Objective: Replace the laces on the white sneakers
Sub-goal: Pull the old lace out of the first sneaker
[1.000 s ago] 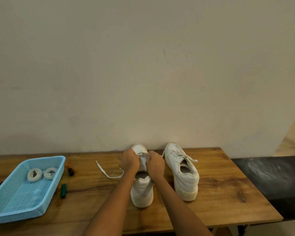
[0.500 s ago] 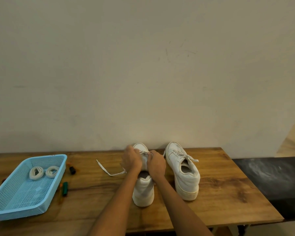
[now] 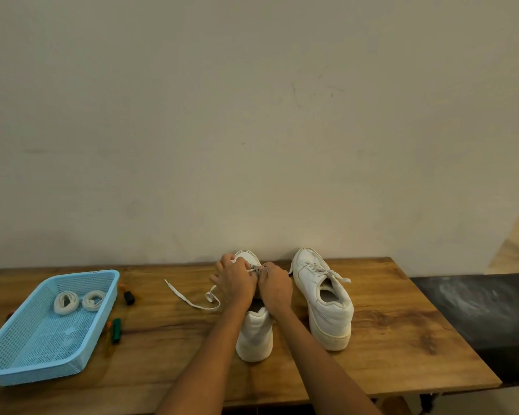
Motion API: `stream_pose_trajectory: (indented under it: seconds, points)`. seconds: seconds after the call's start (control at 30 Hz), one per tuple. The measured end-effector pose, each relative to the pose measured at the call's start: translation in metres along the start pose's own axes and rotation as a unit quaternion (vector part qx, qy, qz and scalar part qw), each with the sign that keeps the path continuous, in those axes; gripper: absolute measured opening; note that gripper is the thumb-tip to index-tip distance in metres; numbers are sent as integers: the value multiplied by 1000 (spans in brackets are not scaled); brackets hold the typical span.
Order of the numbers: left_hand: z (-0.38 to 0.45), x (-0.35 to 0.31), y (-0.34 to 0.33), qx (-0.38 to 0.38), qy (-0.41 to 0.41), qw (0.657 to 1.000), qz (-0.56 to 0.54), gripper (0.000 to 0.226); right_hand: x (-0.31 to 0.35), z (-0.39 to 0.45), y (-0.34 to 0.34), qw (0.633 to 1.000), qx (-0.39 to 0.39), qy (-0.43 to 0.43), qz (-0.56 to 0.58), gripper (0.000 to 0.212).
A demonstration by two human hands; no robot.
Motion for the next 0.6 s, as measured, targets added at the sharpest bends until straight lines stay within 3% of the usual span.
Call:
stream_pose_trajectory:
  seconds: [0.17, 0.4, 0.6]
  points:
    - [1, 7, -1, 4, 31, 999, -16, 17, 1, 1, 1, 1000, 3, 8, -5, 36]
    - [-4, 3, -1, 16, 9, 998, -60, 20, 0, 1, 0, 1000, -8, 2, 4, 32]
    - [-2, 3, 2, -11, 19, 999, -26, 18, 0, 1, 1, 1000, -9, 6, 3, 33]
Point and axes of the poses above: each hand's wrist, its own z-axis towards the middle knuckle, its own y-axis out of the back of the hand, x = y × z, the point moved 10 cm from there along z, towards the middle knuckle, and after that the axes turned 4 degrees about -x, right-handed, at the moved point
